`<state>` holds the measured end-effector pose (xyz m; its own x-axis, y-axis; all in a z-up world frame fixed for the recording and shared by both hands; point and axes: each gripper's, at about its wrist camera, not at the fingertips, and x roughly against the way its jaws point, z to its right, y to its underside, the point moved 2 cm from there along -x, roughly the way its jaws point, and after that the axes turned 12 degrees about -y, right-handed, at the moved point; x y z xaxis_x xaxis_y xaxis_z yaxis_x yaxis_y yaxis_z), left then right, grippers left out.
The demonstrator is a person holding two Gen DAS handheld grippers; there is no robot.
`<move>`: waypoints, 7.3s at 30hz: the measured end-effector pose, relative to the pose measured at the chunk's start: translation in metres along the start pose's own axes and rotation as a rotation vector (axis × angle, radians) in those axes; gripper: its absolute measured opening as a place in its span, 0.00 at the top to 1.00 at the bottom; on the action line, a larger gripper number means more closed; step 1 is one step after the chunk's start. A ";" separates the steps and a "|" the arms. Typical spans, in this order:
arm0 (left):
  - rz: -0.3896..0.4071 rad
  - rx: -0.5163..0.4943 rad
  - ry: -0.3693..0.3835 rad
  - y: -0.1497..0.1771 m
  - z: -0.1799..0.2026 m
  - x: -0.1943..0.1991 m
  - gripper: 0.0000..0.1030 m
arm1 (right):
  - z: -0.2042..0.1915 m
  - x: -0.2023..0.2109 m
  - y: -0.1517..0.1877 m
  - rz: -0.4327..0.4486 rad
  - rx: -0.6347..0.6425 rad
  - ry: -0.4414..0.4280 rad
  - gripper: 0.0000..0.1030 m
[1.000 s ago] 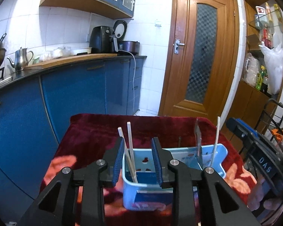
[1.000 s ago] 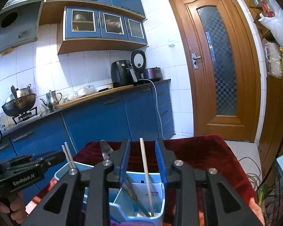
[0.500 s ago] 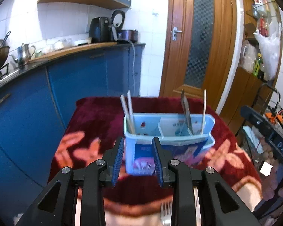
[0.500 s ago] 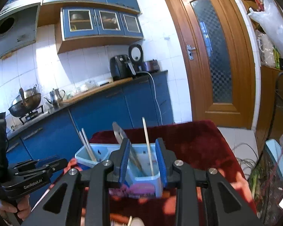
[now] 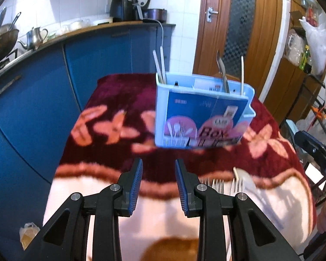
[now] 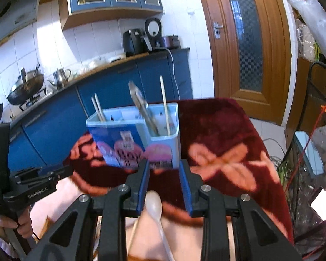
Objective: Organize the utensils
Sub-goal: 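Move the left tool toward the forks while the right tool approaches the white spoon, then grasp a silver fork with the left tool while the right tool grasps the white spoon, then lift the fork with the left tool while the right tool carries the spoon to the holder, then lower the fork into the holder and open the left tool while the right tool releases the spoon, then move both open tools back down to the remaining forks and chopstick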
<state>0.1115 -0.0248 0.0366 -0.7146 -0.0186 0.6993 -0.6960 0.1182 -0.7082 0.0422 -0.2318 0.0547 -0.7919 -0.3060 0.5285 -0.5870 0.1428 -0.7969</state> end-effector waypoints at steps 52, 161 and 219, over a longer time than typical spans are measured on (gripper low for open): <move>-0.298 -0.143 0.163 0.065 0.047 -0.030 0.65 | 0.006 -0.062 0.065 -0.439 0.054 0.016 0.69; 0.395 0.139 0.096 -0.109 0.025 -0.044 0.97 | 0.017 -0.102 -0.071 0.122 0.111 -0.046 0.81; -0.025 0.005 0.133 0.039 0.010 0.015 0.58 | -0.008 0.013 0.044 -0.019 -0.090 -0.001 0.61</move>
<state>0.0729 -0.0307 0.0188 -0.6816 0.1105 0.7233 -0.7142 0.1143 -0.6905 0.0052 -0.2216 0.0291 -0.7802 -0.3100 0.5433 -0.6150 0.2210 -0.7569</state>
